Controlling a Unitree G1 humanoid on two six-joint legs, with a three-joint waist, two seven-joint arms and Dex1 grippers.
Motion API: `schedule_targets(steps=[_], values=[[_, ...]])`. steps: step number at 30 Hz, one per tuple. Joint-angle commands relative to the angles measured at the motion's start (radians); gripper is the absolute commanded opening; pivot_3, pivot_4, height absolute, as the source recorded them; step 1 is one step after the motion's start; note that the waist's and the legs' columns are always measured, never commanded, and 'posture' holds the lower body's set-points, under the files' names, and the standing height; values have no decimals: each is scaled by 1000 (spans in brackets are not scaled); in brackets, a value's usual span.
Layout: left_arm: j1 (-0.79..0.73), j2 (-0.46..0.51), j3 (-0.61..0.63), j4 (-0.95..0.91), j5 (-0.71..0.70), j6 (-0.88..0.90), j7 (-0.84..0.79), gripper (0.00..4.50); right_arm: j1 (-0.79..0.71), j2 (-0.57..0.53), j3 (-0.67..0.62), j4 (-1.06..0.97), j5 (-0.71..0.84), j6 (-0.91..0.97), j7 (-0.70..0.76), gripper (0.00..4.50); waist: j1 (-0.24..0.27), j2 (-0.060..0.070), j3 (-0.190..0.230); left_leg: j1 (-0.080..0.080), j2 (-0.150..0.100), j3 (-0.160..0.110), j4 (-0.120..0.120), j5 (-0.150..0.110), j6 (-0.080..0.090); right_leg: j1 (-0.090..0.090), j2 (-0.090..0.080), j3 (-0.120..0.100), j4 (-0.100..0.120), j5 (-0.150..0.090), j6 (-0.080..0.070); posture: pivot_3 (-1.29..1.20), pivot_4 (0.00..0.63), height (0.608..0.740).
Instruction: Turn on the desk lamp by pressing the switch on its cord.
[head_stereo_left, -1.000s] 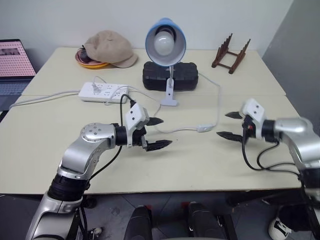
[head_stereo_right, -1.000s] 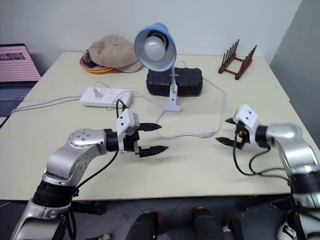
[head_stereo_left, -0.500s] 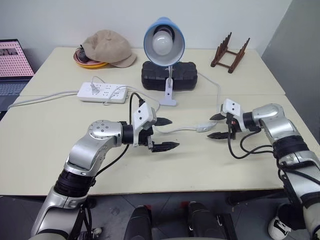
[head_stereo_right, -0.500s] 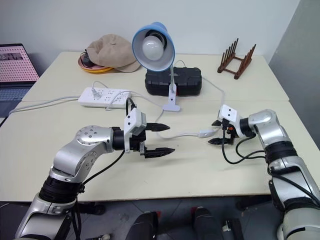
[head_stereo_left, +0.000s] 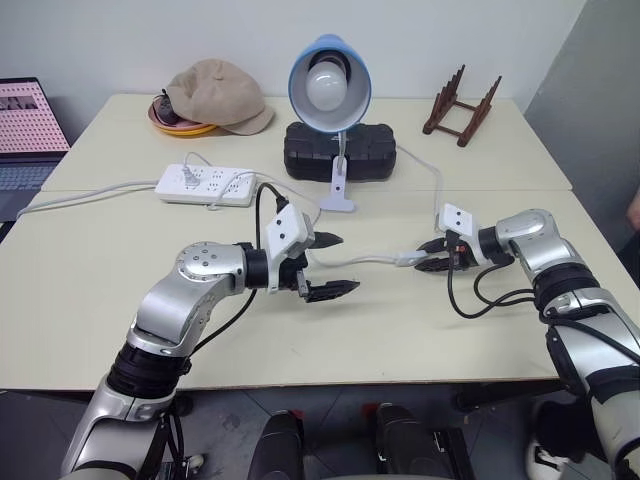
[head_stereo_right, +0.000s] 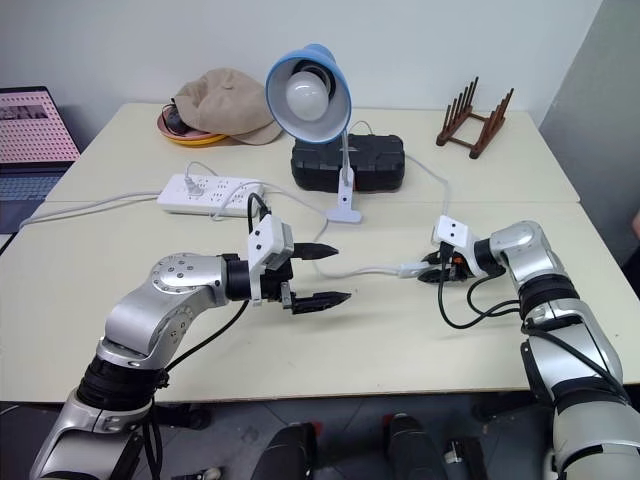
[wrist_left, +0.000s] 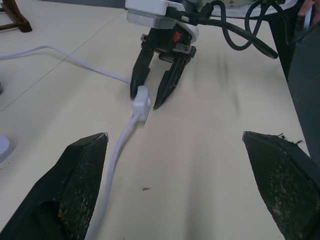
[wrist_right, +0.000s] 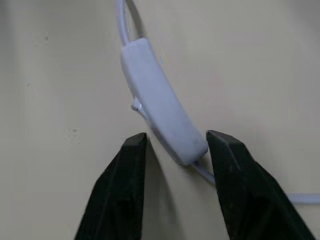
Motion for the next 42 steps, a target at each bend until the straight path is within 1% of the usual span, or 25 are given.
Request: schedule_targets(steps=[1,3,4,7,11,12,15,17,21,23,26,30,32,41,42], values=[[7,7,25,-44,-12,1,8,4500,-28,0,-29,10,2,-14,16,937,0,0,0,0,0,0,0,0,0,0,0,0,0,0,0,0,150,740],[8,2,32,-48,-22,12,16,4500,-20,5,-42,-6,17,0,26,459,0,0,0,0,0,0,0,0,0,0,0,0,0,0,0,0,150,740],[8,-1,34,-50,-27,18,19,4500,-17,7,-48,-13,23,6,31,400,0,0,0,0,0,0,0,0,0,0,0,0,0,0,0,0,150,740],[29,9,38,-69,-47,44,18,4500,-7,15,-93,-46,73,86,46,397,0,0,0,0,0,0,0,0,0,0,0,0,0,0,0,0,150,740],[58,17,59,-95,-89,93,23,4500,21,26,-162,-162,166,286,60,397,0,0,0,0,0,0,0,0,0,0,0,0,0,0,0,0,150,740],[64,12,72,-99,-115,121,32,4500,37,26,-175,-220,193,359,60,397,0,0,0,0,0,0,0,0,0,0,0,0,1,0,0,0,150,740],[80,-35,144,-79,-252,256,69,4500,128,17,-220,-537,345,676,64,397,1,0,0,0,0,-1,0,0,0,0,0,-1,1,0,0,0,150,740],[68,-67,184,-53,-327,329,95,4500,168,11,-244,-694,425,831,42,397,1,0,0,0,0,-2,0,0,0,0,0,-1,2,0,0,0,150,740],[6,-106,220,25,-421,424,99,4500,226,-5,-277,-947,583,1086,2,397,3,0,0,0,0,-3,2,0,0,1,0,-1,2,0,0,0,150,740],[-31,-122,233,60,-471,466,92,4500,249,-12,-286,-1034,644,1169,-16,397,5,0,0,0,0,-3,2,0,0,1,1,-2,2,0,0,0,150,740],[-73,-143,240,95,-512,500,91,4500,287,-33,-275,-1122,691,1214,-33,397,4,0,0,0,0,-3,3,0,0,2,0,-2,1,0,0,0,150,740],[-93,-145,233,106,-538,520,79,4500,308,-44,-282,-1170,743,1255,-65,397,3,0,0,0,0,-2,2,0,0,2,0,-1,0,0,0,0,150,740],[-117,-171,245,127,-569,537,87,4500,323,-51,-283,-1201,774,1279,-78,397,4,0,0,0,0,-2,1,0,0,1,1,-2,0,0,0,0,150,740],[-109,-153,224,110,-567,538,55,4500,342,-83,-284,-1229,838,1290,-122,397,3,0,0,0,0,-3,2,0,0,1,1,-2,0,0,0,0,150,740],[-105,-155,224,105,-570,540,56,4131,340,-85,-284,-1230,843,1291,-124,397,3,0,0,-1,0,-3,2,0,0,1,1,-2,0,0,0,0,150,740]])
